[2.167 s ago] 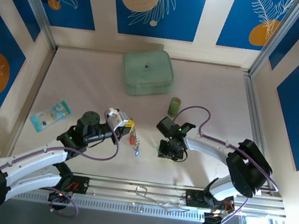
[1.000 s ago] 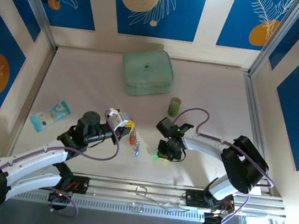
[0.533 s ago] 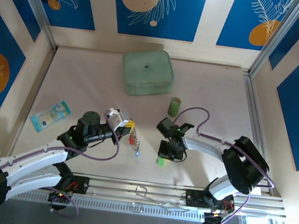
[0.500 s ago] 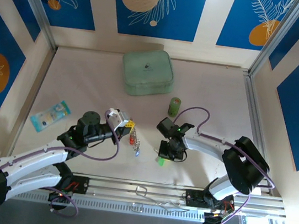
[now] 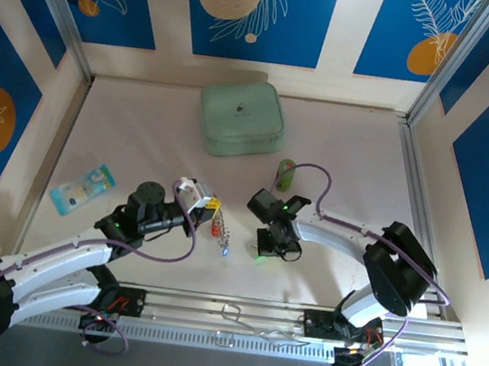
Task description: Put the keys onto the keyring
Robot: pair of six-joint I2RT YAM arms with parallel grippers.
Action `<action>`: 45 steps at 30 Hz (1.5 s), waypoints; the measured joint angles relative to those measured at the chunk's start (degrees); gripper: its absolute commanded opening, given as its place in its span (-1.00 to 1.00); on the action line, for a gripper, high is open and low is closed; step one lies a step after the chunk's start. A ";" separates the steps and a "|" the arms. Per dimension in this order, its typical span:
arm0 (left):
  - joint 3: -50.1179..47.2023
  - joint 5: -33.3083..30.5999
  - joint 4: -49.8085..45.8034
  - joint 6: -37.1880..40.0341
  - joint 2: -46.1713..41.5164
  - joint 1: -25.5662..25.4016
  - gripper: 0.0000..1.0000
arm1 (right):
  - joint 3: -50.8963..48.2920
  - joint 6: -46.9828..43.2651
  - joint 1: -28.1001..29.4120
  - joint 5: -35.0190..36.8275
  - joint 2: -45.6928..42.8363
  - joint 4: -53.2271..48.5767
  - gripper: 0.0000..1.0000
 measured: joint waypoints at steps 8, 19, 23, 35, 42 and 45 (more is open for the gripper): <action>0.00 0.07 -0.02 1.01 0.35 0.00 -1.00 | 0.24 -1.88 0.66 -0.11 1.53 0.74 -0.94; 0.00 0.20 -0.02 1.25 0.33 0.00 -1.00 | -2.75 -8.11 -3.32 -5.68 -2.10 5.27 -0.12; 0.00 0.20 -0.02 1.27 0.33 0.00 -1.00 | -5.97 -12.41 -8.96 -10.99 -7.48 7.80 -0.04; 0.00 0.48 -0.04 1.29 0.33 0.00 -1.00 | -7.50 -15.98 -11.93 -20.98 -4.33 13.53 -0.08; 0.02 0.63 -0.04 1.29 0.33 0.00 -1.00 | -7.37 -16.26 -9.94 -19.61 -0.98 12.96 -0.15; 0.02 0.63 -0.04 1.27 0.33 0.00 -1.00 | -6.62 -16.35 -9.31 -18.34 0.00 12.02 -0.23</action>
